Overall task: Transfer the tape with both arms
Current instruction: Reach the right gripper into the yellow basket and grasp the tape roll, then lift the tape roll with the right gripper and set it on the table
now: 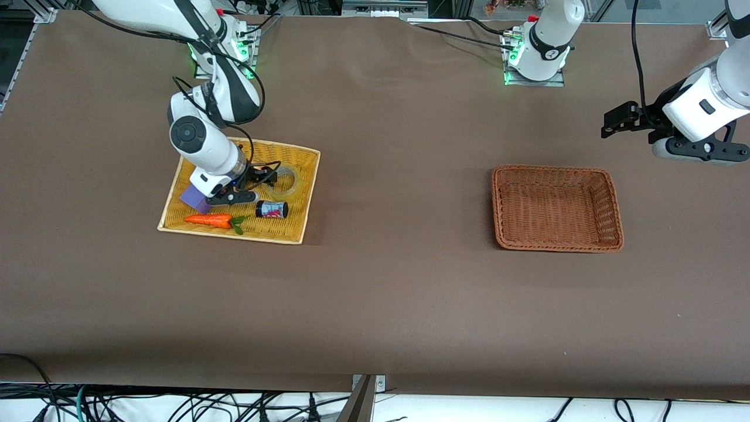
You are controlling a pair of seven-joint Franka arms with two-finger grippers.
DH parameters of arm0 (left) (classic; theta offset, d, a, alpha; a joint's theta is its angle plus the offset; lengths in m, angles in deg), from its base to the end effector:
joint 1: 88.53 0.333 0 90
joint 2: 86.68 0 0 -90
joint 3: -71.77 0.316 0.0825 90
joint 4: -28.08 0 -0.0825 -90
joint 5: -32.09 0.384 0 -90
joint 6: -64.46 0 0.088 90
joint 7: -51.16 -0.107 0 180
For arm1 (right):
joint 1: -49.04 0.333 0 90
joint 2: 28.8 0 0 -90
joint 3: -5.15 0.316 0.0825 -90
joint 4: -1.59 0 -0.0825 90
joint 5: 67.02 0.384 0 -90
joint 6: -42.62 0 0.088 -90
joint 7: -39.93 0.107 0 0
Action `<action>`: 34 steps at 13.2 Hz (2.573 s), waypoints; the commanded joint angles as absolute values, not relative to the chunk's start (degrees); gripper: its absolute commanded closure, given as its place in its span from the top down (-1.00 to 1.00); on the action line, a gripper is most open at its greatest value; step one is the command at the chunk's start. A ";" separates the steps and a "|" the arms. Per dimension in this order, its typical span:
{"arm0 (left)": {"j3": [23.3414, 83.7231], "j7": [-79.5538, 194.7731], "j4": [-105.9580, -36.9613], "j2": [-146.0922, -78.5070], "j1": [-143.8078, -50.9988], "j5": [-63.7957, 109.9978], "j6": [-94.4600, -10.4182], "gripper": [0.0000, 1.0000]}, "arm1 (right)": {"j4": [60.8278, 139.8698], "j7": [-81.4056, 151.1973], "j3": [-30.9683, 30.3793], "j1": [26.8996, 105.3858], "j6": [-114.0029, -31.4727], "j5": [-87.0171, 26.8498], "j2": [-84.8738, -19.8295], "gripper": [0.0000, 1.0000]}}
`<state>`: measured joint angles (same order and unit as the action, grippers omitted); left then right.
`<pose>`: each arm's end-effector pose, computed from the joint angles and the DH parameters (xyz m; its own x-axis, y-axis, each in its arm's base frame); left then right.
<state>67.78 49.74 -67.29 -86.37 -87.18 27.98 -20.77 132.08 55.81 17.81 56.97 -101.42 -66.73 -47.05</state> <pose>0.5381 -0.0331 0.5776 0.9827 -0.0760 -0.1687 -0.0640 -0.9951 0.0752 0.4924 0.1878 0.2121 0.9932 0.0716 -0.0915 0.0674 -0.9966 -0.0481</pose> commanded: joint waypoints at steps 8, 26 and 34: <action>67.64 49.66 -65.79 -87.03 -87.21 28.75 -20.44 1.00 | 130.63 58.65 18.07 59.33 -100.66 -66.58 -46.03 -1.00; 67.64 49.32 -65.70 -87.64 -87.03 29.28 -20.62 1.00 | 78.76 101.09 17.99 90.70 -82.52 -75.19 -77.57 -1.00; 67.81 49.05 -65.79 -92.56 -86.60 30.77 -24.22 1.00 | 75.69 99.96 17.90 86.94 -74.31 -75.02 -73.99 1.00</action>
<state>67.95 49.68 -67.29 -90.54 -86.97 29.26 -23.29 77.35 100.18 17.49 88.91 -80.19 -74.37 -77.11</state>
